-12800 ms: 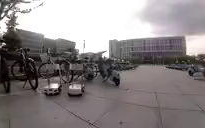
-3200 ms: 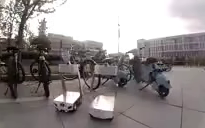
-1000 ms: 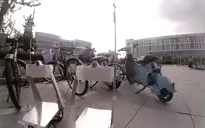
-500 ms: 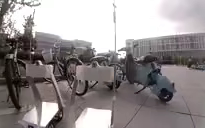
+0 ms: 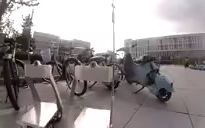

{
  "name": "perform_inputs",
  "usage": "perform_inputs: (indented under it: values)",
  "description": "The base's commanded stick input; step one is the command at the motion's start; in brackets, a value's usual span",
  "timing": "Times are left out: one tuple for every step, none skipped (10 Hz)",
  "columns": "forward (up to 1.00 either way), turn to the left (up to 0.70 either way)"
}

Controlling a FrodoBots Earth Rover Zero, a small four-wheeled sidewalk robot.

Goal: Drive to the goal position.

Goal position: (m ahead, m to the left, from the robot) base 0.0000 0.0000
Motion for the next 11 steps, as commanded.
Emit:
perform_inputs:
  values:
    - [0.0, -0.45]
    - [0.0, -0.45]
    - [0.0, -0.45]
    - [0.0, -0.45]
    - [0.0, -0.45]
    - [0.0, -0.45]
    - [0.0, -0.45]
    - [0.0, -0.45]
    - [0.0, -0.45]
    - [0.0, -0.45]
    - [0.0, -0.45]
